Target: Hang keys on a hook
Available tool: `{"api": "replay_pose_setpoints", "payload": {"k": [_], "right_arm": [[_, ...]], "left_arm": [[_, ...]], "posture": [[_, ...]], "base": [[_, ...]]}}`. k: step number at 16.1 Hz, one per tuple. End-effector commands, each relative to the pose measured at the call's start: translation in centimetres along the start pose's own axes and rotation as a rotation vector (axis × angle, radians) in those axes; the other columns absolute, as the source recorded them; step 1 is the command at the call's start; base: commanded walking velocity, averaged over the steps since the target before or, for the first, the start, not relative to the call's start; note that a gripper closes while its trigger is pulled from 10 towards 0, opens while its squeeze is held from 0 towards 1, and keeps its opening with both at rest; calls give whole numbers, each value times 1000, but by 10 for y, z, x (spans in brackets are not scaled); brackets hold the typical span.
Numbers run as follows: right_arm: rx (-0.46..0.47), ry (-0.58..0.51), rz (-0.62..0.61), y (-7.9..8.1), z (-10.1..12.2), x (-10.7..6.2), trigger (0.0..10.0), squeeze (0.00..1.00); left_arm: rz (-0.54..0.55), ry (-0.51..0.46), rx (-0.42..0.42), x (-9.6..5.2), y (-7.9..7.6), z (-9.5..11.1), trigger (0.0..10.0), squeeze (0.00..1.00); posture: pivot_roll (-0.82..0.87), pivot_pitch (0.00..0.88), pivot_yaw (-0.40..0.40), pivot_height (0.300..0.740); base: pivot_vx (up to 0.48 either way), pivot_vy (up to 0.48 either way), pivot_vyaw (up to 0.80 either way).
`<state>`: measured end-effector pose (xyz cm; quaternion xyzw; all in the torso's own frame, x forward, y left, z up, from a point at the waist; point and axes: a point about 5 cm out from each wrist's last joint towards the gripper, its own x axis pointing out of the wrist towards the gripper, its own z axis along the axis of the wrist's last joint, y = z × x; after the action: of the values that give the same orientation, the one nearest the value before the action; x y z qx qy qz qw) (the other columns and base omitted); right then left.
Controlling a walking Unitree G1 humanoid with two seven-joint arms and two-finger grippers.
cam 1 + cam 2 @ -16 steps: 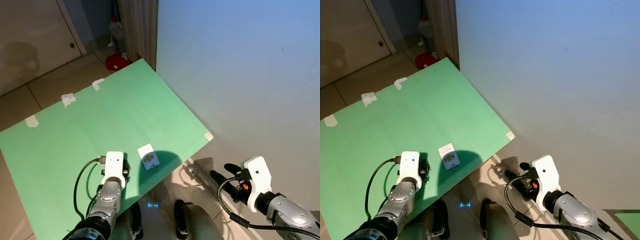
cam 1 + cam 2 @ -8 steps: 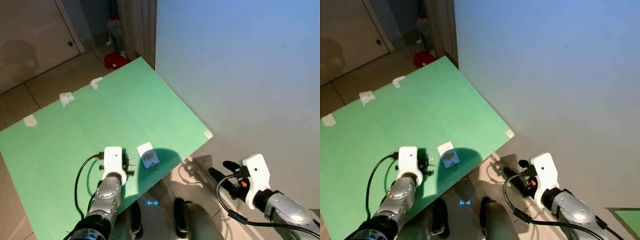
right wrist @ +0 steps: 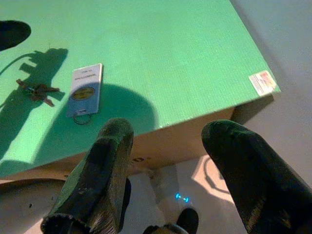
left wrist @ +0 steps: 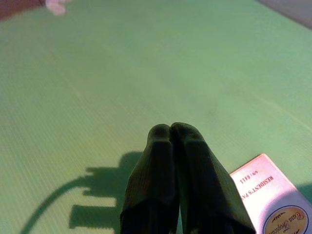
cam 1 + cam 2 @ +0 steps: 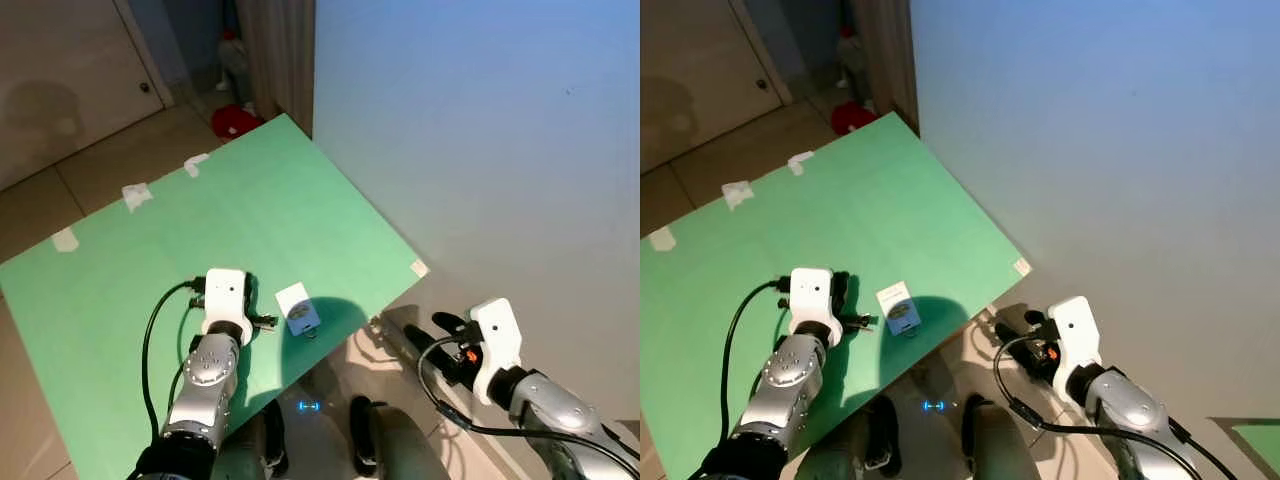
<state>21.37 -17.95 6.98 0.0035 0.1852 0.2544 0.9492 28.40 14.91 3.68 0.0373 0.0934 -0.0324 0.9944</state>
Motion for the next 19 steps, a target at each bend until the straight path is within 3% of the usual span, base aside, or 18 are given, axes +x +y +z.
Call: {"api": "replay_pose_setpoints", "payload": {"k": [1,2,3,6,13,15,17,19], "right_arm": [[11,20,-2,1,-7,-1,10000,0],[10,17,-2,1,-7,0,10000,0],[8,15,-3,0,-7,-1,10000,0],[1,13,-18,-3,-7,-5,10000,0],[-9,23,-21,-3,-8,-13,10000,0],[-11,25,-25,-4,-9,-14,10000,0],[-11,27,-29,-4,-9,-15,10000,0],[-10,28,-29,-4,-9,-16,10000,0]], "left_arm": [[-5,49,30,-7,-1,-10,0,0],[24,87,109,-6,2,-14,0,0],[10,88,149,-8,1,-16,10000,1000],[15,59,285,-17,-3,-19,10000,1000],[30,138,235,-18,-14,-35,10000,1000],[31,163,238,-19,-14,-39,10000,1000],[28,247,263,-22,-16,-53,10000,1000],[30,247,268,-22,-17,-54,10000,1000]], "posture": [[-255,248,7,740],[-257,245,8,740],[-264,244,8,740],[-274,245,6,740],[-303,260,-5,740],[-307,260,-6,740],[-308,260,-6,740],[-310,263,-6,740]], "base": [[0,0,0],[0,0,0],[0,0,0],[0,0,0],[0,0,0],[0,0,0],[0,0,0],[0,0,0]]}}
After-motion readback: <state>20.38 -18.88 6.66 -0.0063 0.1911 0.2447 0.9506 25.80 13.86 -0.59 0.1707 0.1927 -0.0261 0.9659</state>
